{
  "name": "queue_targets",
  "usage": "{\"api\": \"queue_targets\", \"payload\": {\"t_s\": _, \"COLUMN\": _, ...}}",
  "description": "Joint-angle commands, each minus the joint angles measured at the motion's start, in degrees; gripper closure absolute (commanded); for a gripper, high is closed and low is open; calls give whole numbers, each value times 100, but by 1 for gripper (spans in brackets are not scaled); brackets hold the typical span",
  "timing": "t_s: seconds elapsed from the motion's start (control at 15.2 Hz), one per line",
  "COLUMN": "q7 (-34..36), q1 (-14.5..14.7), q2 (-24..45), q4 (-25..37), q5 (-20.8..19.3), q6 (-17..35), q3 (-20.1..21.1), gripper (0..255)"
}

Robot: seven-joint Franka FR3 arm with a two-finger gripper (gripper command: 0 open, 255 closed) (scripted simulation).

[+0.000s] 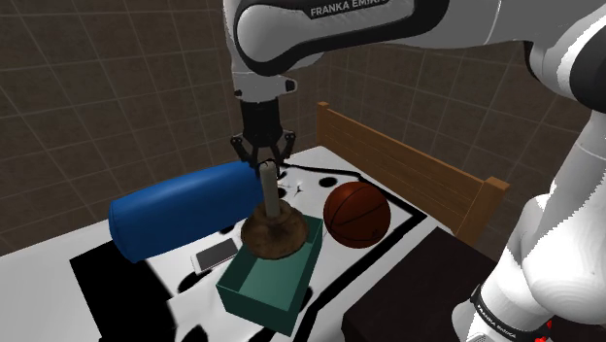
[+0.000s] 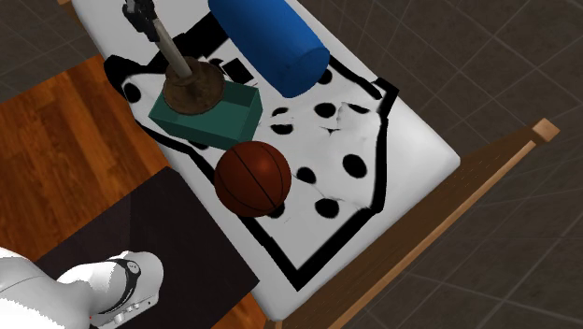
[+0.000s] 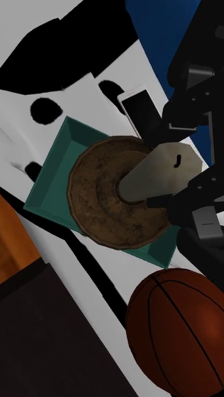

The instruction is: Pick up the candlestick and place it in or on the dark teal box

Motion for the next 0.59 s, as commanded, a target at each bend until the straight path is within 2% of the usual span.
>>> {"api": "queue_targets", "payload": {"t_s": 0.0, "q7": -10, "q1": 3, "q2": 24, "q4": -126, "q5": -4, "q6": 159, "q3": 1, "gripper": 255}}
{"api": "queue_targets", "payload": {"t_s": 0.53, "q7": -58, "q1": 7, "q2": 74, "q4": -680, "q5": -4, "q6": 760, "q3": 2, "gripper": 255}}
